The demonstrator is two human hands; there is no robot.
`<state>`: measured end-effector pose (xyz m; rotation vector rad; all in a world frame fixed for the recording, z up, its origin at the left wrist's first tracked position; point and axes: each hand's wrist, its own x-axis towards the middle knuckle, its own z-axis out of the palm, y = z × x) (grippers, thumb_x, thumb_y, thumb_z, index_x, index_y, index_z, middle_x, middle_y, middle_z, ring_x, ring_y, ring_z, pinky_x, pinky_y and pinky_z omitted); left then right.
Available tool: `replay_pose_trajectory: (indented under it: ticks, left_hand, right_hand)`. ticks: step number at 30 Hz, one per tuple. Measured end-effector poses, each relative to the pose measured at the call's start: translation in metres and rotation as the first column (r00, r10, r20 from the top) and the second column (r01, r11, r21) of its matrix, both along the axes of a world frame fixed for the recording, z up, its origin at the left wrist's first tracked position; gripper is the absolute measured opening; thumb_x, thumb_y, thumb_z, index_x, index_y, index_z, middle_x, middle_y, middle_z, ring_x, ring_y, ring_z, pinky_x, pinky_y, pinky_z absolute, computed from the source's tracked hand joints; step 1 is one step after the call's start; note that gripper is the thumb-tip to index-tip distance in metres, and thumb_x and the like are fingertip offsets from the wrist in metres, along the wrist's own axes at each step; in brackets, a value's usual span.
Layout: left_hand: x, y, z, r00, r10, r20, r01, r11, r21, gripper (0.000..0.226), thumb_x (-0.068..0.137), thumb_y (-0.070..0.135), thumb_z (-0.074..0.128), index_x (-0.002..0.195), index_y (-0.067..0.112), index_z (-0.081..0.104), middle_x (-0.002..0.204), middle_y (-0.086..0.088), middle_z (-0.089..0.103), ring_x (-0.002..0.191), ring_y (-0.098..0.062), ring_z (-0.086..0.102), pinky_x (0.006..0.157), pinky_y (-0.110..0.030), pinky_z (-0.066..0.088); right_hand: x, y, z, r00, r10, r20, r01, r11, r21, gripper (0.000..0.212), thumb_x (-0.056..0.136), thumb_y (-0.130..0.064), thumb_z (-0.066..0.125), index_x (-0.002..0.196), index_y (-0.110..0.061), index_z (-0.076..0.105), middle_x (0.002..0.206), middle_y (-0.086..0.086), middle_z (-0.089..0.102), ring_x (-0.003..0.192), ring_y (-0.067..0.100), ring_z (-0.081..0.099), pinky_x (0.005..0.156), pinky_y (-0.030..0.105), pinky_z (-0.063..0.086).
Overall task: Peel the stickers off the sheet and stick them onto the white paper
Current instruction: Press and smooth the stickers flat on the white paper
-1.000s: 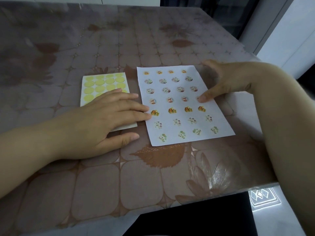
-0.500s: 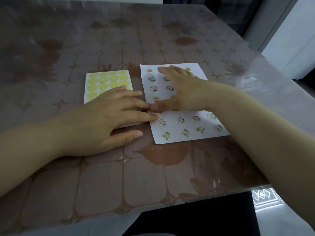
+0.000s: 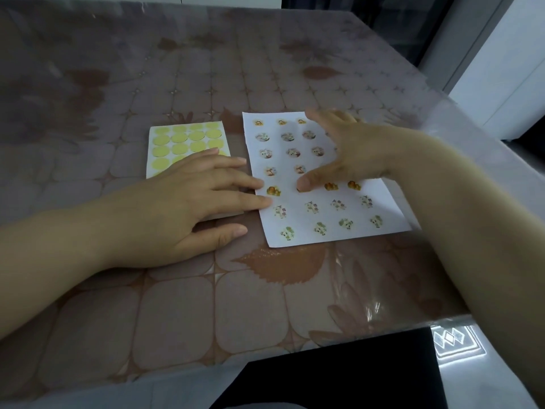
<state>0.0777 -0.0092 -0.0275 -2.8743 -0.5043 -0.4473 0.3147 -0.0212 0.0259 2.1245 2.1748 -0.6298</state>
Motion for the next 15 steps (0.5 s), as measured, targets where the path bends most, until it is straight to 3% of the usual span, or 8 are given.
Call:
replay_pose_trajectory:
  ticks: [2, 4, 7, 9, 12, 15]
  left_hand:
    - [-0.005, 0.000, -0.001, 0.999, 0.019, -0.037, -0.021, 0.999, -0.047, 0.053, 0.094, 0.047, 0.032, 0.105, 0.015, 0.073, 0.118, -0.010, 0.067, 0.116, -0.033, 0.059, 0.106, -0.050, 0.035]
    - [-0.011, -0.001, -0.002, 0.997, 0.045, -0.064, -0.051, 0.995, -0.089, 0.047, 0.087, 0.043, 0.041, 0.112, 0.016, 0.070, 0.125, -0.008, 0.063, 0.123, -0.031, 0.053, 0.108, -0.045, 0.023]
    - [-0.009, -0.001, -0.001, 0.995, 0.052, -0.084, -0.061, 0.993, -0.103, 0.047, 0.085, 0.043, 0.041, 0.113, 0.017, 0.069, 0.126, -0.007, 0.063, 0.124, -0.030, 0.051, 0.108, -0.045, 0.023]
    - [-0.008, -0.002, 0.001, 0.996, 0.047, -0.074, -0.055, 0.993, -0.101, 0.047, 0.086, 0.043, 0.040, 0.112, 0.017, 0.070, 0.125, -0.007, 0.063, 0.123, -0.031, 0.052, 0.108, -0.046, 0.025]
    - [-0.010, -0.002, 0.000, 0.995, 0.052, -0.085, -0.058, 0.995, -0.077, 0.051, 0.092, 0.048, 0.033, 0.111, 0.018, 0.070, 0.125, -0.007, 0.063, 0.123, -0.030, 0.053, 0.107, -0.052, 0.032]
    - [-0.011, -0.001, -0.004, 0.992, 0.083, -0.091, -0.098, 0.980, -0.172, 0.049, 0.090, 0.047, 0.037, 0.119, 0.020, 0.066, 0.134, -0.004, 0.057, 0.131, -0.027, 0.045, 0.111, -0.049, 0.025]
  right_hand:
    - [-0.002, 0.001, 0.000, 1.000, 0.000, 0.007, 0.000, 1.000, -0.005, 0.120, 0.051, -0.071, 0.065, 0.147, -0.035, 0.001, 0.155, -0.012, 0.006, 0.140, 0.018, 0.017, 0.107, 0.044, 0.026]
    - [-0.001, 0.000, 0.001, 1.000, 0.002, -0.021, -0.003, 1.000, -0.006, 0.121, 0.047, -0.072, 0.062, 0.146, -0.036, 0.003, 0.154, -0.013, 0.009, 0.139, 0.018, 0.021, 0.107, 0.044, 0.027]
    - [0.011, 0.001, 0.006, 0.996, -0.025, -0.090, 0.024, 1.000, -0.012, 0.115, 0.047, -0.074, 0.066, 0.143, -0.038, 0.014, 0.145, -0.009, 0.032, 0.125, 0.019, 0.041, 0.103, 0.045, 0.035]
    - [0.021, 0.001, 0.009, 0.989, -0.039, -0.142, 0.034, 0.999, -0.037, 0.123, 0.031, -0.081, 0.068, 0.137, -0.041, 0.023, 0.134, -0.012, 0.044, 0.113, 0.018, 0.051, 0.098, 0.047, 0.042]
    - [0.029, 0.003, 0.007, 0.996, -0.046, -0.075, 0.040, 0.995, -0.088, 0.132, 0.029, -0.075, 0.071, 0.142, -0.039, 0.014, 0.145, -0.012, 0.031, 0.125, 0.020, 0.042, 0.104, 0.046, 0.036]
    - [0.028, 0.005, 0.005, 0.999, -0.052, 0.007, 0.053, 0.996, -0.067, 0.132, 0.034, -0.070, 0.068, 0.146, -0.036, 0.005, 0.153, -0.011, 0.017, 0.133, 0.021, 0.032, 0.108, 0.045, 0.029]
